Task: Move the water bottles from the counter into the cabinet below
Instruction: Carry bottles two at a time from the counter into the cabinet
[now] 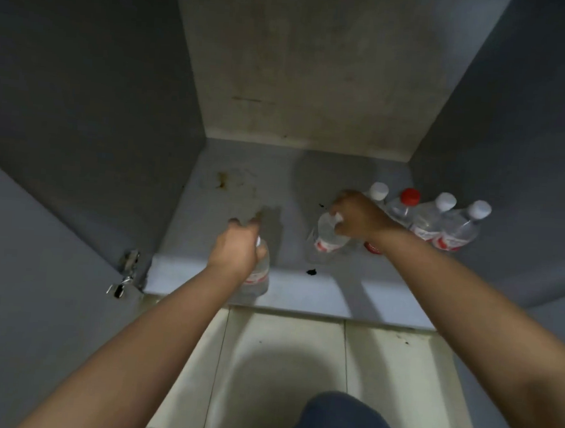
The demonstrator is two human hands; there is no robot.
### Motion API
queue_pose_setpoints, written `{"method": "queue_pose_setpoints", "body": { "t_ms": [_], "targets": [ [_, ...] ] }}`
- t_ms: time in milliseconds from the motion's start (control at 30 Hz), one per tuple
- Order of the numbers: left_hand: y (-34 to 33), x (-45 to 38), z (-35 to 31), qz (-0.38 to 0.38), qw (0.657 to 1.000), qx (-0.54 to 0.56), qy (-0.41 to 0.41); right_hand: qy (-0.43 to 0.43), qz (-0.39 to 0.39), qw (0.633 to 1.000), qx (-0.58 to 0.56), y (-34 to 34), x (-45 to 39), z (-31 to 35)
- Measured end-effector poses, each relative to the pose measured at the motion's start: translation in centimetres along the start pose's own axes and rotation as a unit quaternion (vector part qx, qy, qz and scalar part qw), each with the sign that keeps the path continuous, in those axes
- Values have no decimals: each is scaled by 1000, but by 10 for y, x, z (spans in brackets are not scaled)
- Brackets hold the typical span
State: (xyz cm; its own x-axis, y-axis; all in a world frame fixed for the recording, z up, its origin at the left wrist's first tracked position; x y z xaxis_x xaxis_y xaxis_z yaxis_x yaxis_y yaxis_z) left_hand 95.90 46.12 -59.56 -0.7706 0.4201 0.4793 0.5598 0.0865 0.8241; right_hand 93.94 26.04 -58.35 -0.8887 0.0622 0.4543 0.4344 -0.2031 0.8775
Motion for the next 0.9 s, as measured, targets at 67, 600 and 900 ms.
{"method": "queue_pose_setpoints", "body": {
  "t_ms": [67,600,900],
  "targets": [
    [0,-5,4,-6,1000,-15,0,-8,-18,1000,1,8,-9,-2],
    [-2,-26,7,2,996,-89,-2,-63,17,997,35,34,-51,-10],
    [8,-21,8,31,996,-83,-25,-53,-34,998,5,20,-49,-9]
  ]
}}
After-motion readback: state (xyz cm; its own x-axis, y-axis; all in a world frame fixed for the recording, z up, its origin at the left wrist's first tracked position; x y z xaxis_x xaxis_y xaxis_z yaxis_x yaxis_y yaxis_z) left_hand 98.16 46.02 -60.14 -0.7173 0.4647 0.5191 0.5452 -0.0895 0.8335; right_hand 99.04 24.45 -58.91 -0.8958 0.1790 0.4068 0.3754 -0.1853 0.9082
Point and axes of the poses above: each hand's wrist, its own x-axis away from the middle knuckle, its own y-axis out of the back of the hand, z = x × y, the point moved 1 cm from there along -x, towards the middle knuckle, and after that the axes turned 12 degrees about z, right-handed, at the moved point
